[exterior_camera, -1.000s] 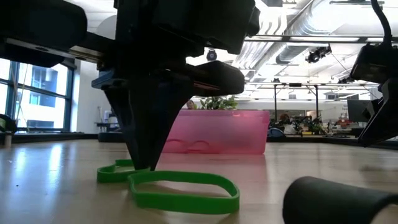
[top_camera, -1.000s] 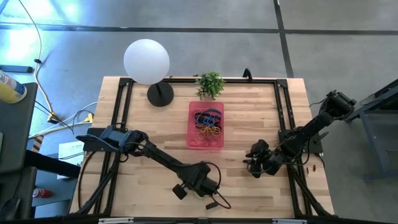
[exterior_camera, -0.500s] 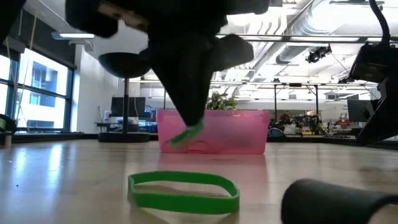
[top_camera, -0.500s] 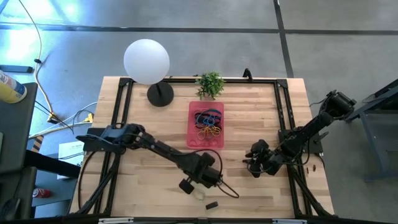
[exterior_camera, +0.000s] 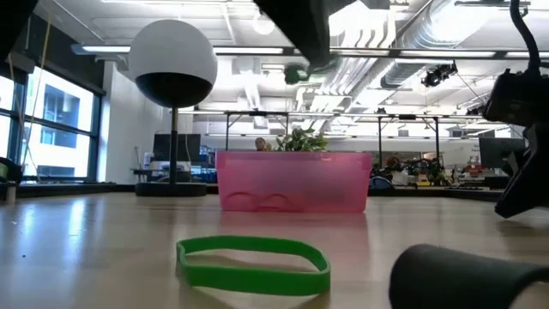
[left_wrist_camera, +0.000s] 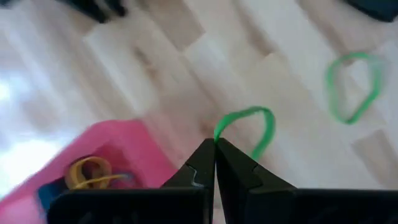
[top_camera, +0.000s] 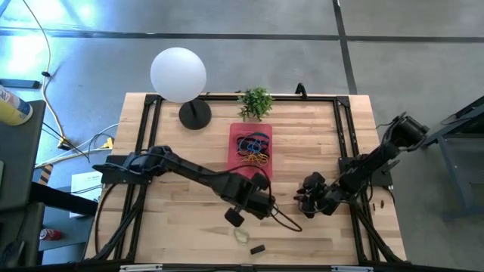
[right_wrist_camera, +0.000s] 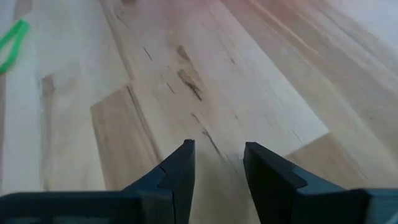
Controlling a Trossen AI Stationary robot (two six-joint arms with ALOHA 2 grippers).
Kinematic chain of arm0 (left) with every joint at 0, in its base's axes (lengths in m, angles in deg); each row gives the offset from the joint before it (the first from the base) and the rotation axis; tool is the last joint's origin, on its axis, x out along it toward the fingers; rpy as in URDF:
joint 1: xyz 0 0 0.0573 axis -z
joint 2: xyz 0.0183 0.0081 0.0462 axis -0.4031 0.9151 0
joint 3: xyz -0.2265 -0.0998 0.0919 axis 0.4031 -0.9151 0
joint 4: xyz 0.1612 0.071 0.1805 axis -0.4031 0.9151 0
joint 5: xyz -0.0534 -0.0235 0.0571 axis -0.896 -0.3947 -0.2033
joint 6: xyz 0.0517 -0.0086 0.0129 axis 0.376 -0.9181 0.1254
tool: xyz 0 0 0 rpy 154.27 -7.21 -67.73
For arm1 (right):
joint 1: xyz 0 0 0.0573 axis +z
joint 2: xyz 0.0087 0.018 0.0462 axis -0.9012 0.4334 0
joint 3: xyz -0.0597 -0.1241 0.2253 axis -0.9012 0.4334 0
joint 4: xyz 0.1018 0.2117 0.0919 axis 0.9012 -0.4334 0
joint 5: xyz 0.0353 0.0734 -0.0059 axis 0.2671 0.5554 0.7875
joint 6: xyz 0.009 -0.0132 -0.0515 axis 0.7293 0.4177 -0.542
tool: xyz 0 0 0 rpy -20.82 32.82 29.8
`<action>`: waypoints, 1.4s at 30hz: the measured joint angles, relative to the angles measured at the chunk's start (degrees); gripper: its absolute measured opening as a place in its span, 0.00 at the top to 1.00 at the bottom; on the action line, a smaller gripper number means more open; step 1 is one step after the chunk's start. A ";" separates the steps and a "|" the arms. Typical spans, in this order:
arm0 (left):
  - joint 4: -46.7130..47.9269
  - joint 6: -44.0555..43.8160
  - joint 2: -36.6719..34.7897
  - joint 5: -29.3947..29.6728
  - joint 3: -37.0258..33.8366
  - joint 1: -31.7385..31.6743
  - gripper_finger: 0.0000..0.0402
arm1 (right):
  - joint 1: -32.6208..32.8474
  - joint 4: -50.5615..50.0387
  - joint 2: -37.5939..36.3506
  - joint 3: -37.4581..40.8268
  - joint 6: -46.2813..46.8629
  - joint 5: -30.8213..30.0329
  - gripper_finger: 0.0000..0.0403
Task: Pick and place rubber bands into bin
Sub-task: Put the green rubber band into the red bin
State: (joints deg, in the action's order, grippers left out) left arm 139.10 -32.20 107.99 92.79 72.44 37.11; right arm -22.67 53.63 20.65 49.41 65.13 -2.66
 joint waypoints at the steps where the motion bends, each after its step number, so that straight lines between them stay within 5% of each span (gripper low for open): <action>1: 0.82 0.56 0.00 0.82 1.07 -0.18 1.00 | 0.04 1.13 1.04 0.02 0.00 -0.17 0.68; 6: 6.63 2.02 0.00 4.94 6.16 -2.24 1.00 | 0.25 6.22 5.43 -0.12 2.14 -1.12 0.68; 16: 11.39 3.97 0.00 3.96 8.71 -11.64 1.00 | 1.11 12.29 7.08 -0.02 1.01 -1.58 0.68; 26: 10.02 8.03 0.22 0.37 5.44 -20.25 1.00 | 1.18 23.88 7.14 0.02 -9.36 -1.96 0.68; 42: 2.68 15.58 0.24 -1.61 -3.03 -31.75 1.00 | 1.16 32.14 6.87 0.02 -11.56 -6.80 0.68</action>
State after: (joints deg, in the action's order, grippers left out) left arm 141.77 -16.63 108.23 91.18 69.41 5.36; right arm -21.51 85.76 27.52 49.43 53.57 -9.46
